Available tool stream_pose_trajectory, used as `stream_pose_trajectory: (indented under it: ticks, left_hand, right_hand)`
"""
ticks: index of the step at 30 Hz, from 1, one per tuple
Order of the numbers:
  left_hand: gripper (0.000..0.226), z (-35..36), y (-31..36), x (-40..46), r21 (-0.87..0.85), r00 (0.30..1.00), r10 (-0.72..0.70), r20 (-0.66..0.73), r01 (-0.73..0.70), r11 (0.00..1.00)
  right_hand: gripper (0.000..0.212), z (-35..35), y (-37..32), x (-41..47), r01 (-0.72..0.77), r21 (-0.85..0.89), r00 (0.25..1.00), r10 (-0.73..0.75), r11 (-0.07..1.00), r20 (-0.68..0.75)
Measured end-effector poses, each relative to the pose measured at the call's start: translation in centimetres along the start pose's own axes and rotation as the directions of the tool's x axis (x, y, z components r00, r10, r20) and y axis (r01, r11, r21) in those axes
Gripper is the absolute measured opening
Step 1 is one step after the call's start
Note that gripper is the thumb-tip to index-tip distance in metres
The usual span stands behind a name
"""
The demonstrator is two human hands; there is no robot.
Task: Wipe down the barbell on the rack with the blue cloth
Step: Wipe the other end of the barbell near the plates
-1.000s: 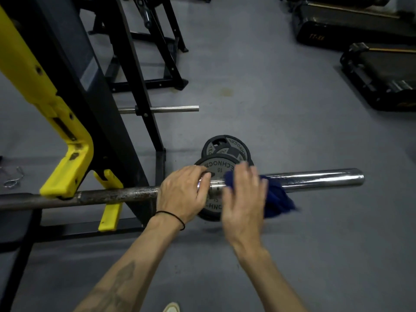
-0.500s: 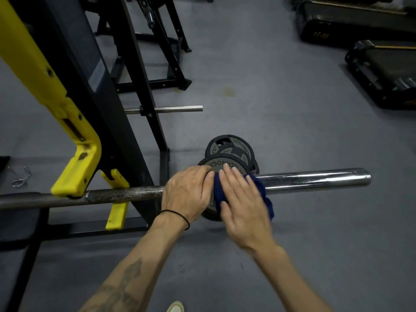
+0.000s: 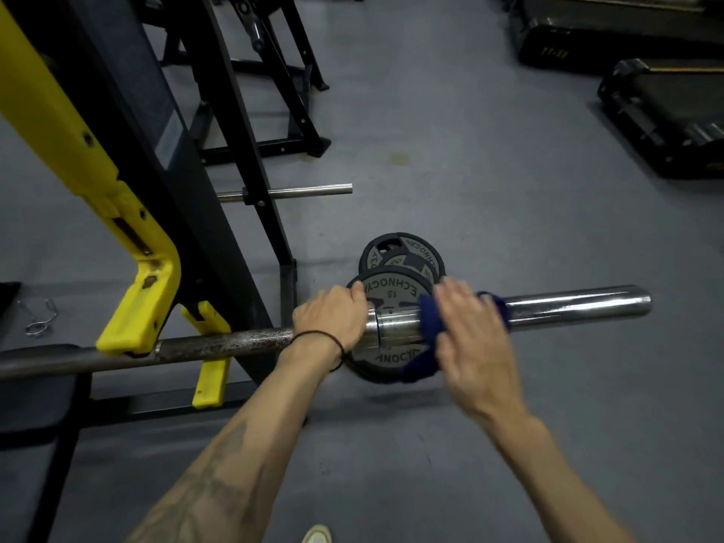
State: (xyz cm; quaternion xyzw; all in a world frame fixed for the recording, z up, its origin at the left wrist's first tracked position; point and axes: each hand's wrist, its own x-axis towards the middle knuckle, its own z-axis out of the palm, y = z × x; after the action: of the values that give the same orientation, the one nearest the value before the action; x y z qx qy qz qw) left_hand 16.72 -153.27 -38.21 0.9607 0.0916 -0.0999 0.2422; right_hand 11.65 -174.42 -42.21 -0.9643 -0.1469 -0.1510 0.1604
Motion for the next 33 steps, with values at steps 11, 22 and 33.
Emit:
stream_pose_trajectory:
  ticks: [11,22,33]
  left_hand:
    - [0.044,1.8,-2.9,-2.6,0.006,0.829,0.434,-0.352,-0.462,0.887]
    - [0.036,2.0,-2.1,-2.6,0.087,0.816,0.425,-0.391,-0.427,0.900]
    - [0.034,1.9,-1.6,-2.6,0.120,0.848,0.376,-0.373,-0.358,0.926]
  right_hand:
    - [0.064,1.0,-3.3,-0.6,0.135,0.006,0.991,-0.135,0.991,-0.001]
    - [0.062,1.5,-4.7,0.3,0.143,0.052,0.989,-0.144,0.988,0.027]
    - [0.060,2.7,-7.7,-0.4,-0.076,0.175,0.995,0.085,0.982,-0.049]
